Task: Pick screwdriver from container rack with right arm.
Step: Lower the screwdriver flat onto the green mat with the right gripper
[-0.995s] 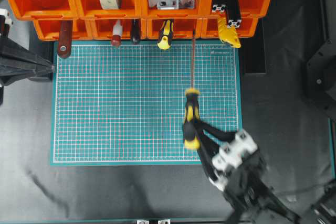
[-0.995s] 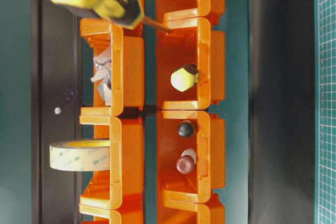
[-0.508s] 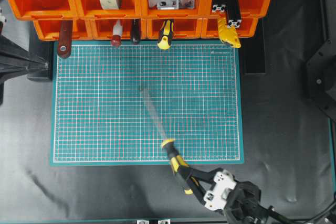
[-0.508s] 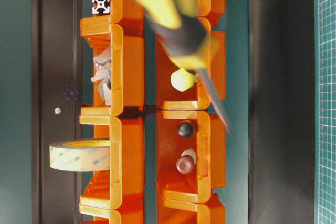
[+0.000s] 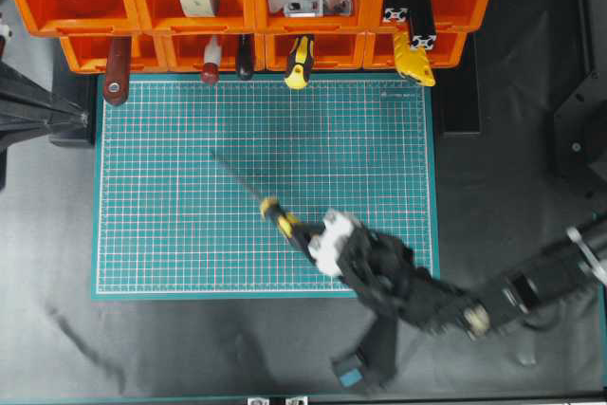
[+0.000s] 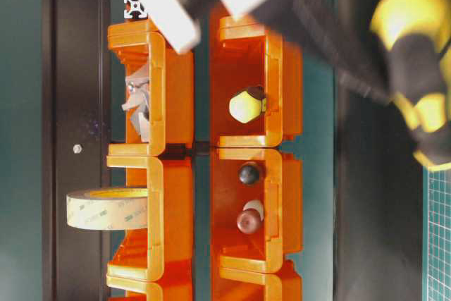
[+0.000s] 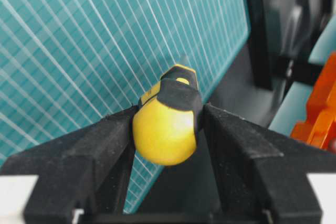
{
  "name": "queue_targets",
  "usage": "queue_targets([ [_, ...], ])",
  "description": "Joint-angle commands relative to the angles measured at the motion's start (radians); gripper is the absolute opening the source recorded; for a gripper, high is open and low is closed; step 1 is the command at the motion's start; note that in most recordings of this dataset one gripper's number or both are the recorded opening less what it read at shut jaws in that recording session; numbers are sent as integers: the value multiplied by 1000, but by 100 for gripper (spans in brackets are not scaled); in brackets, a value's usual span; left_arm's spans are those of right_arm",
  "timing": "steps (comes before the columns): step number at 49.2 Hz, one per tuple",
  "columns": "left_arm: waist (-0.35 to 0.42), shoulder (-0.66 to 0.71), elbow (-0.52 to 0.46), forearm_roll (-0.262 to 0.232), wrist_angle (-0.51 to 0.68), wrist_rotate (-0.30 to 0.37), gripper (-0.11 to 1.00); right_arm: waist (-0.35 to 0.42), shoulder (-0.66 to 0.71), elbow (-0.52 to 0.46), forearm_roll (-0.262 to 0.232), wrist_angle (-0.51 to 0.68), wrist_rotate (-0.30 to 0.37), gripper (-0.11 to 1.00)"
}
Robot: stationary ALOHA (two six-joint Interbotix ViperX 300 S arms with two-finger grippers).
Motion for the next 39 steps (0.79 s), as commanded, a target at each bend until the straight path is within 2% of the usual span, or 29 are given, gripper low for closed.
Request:
queue_targets([
  [1,-3,15,-29,3,-2,-8,0,-34,-14,-6,-9,-15,5,41],
  [16,-3,17,-28,3,41,-11,0,-55,12,-5,11,-37,8,41],
  [32,-3,8,-25,3,44,-11,0,-63,44,6,94,-89,6,41],
  [39,-3,8,-25,3,46,-11,0,-63,55,15,112,-120,6,41],
])
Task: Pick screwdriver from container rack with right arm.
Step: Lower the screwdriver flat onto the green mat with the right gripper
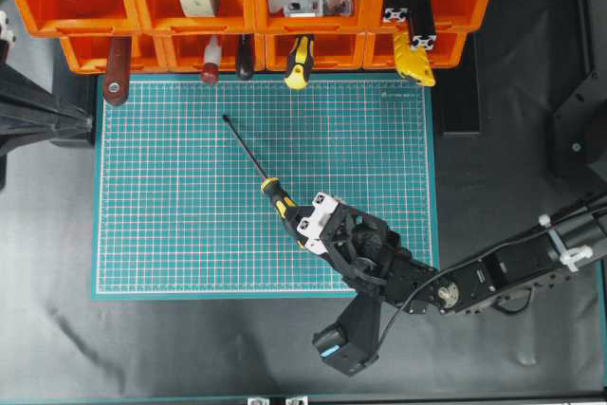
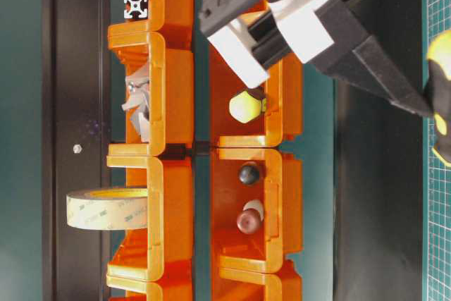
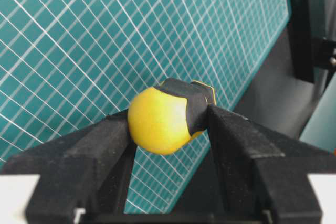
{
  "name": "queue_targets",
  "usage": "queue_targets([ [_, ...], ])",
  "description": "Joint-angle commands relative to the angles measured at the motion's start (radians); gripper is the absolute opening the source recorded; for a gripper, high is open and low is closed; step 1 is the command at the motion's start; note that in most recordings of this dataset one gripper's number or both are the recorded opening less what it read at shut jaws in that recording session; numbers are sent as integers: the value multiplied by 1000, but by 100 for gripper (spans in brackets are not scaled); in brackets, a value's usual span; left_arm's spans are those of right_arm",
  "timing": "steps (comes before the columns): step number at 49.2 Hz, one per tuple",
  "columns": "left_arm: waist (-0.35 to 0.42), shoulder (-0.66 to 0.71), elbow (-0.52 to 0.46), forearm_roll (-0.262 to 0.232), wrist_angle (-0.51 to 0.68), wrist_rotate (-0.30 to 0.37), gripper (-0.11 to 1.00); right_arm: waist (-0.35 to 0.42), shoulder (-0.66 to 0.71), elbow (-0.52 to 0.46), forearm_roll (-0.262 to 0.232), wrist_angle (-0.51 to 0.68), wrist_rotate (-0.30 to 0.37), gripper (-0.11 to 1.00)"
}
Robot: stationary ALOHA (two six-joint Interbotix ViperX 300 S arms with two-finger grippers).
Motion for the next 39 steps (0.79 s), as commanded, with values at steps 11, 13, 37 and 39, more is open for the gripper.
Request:
queue_targets([
  [11,-3,3,-25,3,2,-5,0,-6,21,20,64,-54,6,41],
  [13,-3,3,-25,3,3,-5,0,-6,28,26,71,-55,8,41],
  [37,-3,3,-26,3,3,-8,0,-3,31,55,123,-34,9,78],
  [39,-3,3,-26,3,3,-9,0,-2,29,49,123,-25,9,79],
])
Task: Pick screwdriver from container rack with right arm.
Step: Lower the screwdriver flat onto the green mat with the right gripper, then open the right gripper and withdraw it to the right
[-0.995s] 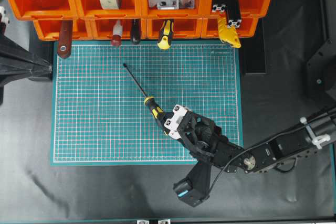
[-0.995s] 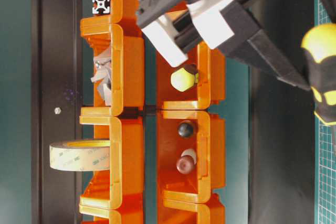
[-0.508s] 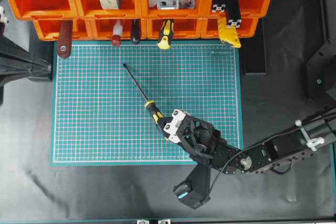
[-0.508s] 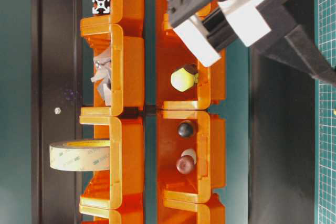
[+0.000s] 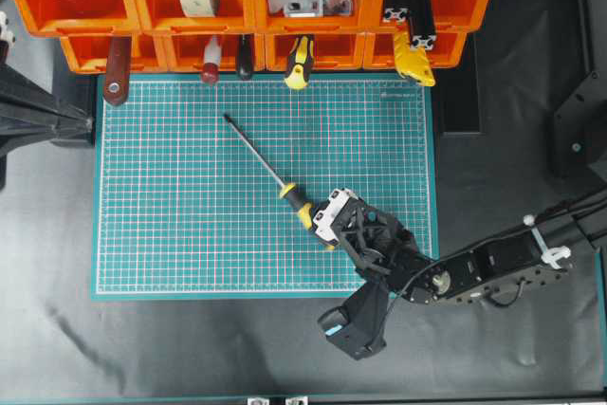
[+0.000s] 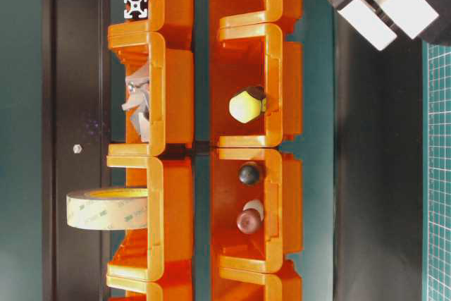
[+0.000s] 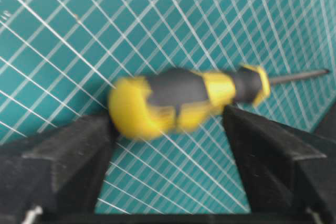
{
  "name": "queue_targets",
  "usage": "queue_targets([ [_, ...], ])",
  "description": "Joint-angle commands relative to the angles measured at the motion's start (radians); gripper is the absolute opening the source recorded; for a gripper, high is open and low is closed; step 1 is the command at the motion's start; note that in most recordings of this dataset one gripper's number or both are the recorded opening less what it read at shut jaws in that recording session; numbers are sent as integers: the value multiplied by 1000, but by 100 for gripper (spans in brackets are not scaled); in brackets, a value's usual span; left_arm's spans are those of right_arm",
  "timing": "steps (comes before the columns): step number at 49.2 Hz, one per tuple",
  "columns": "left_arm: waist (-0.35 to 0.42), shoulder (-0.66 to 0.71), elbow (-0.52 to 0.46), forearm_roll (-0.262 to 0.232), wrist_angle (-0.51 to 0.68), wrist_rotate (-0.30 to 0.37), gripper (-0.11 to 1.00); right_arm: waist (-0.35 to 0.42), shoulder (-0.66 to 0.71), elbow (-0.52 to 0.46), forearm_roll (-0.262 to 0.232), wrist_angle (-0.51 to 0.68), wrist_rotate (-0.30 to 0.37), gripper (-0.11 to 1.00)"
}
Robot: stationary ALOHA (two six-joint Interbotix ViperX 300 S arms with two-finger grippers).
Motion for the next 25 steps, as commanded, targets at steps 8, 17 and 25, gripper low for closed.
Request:
queue_targets([
  [8,-2,3,-26,3,-5,-15,0,18,-48,-40,5,110,3,82],
  [17,-2,2,-26,3,12,-15,0,35,-103,-54,5,216,20,82],
  [25,-2,-8,-26,3,40,-17,0,51,-201,-64,5,232,152,82],
])
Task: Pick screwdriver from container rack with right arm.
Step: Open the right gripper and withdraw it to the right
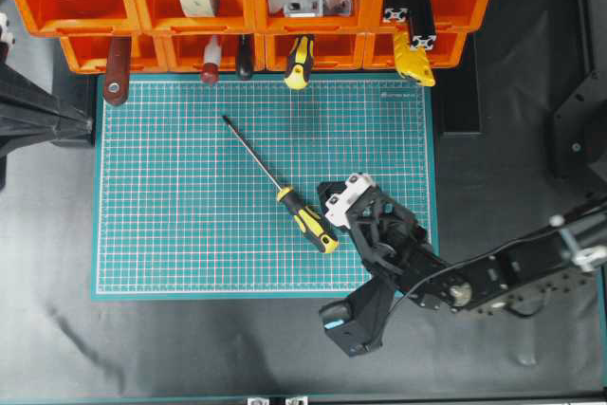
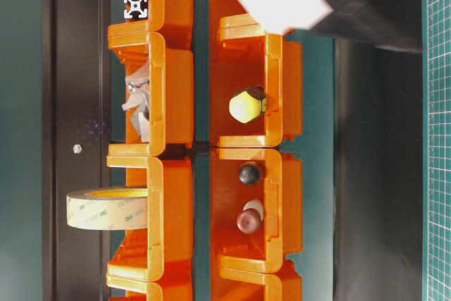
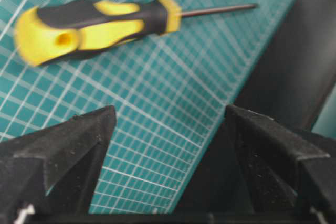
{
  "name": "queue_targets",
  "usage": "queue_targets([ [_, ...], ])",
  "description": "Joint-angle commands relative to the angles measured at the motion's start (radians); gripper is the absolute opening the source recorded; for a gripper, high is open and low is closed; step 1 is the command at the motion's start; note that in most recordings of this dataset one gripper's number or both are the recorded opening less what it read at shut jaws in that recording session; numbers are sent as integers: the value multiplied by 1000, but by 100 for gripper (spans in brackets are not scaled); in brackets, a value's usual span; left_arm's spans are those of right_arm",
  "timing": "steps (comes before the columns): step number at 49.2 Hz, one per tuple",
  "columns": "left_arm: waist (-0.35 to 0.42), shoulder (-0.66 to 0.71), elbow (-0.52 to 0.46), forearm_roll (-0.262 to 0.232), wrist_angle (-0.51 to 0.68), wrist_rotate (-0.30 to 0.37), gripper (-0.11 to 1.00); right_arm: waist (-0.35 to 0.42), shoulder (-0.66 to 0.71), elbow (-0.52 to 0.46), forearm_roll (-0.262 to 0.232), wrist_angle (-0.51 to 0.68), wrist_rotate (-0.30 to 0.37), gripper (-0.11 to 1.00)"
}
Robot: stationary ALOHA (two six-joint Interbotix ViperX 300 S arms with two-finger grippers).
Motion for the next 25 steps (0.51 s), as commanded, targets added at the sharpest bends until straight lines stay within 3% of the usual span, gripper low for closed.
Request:
queue_targets([
  [1,-2,-3,-26,3,8,-5,0,15,-97,-26,-5,14,87,82],
  [10,-8,-23,-26,3,44,-3,0,35,-233,2,-12,-6,295,82],
  [25,-6,-38,-28,3,97,-3,0,44,-393,41,-32,-63,523,82],
])
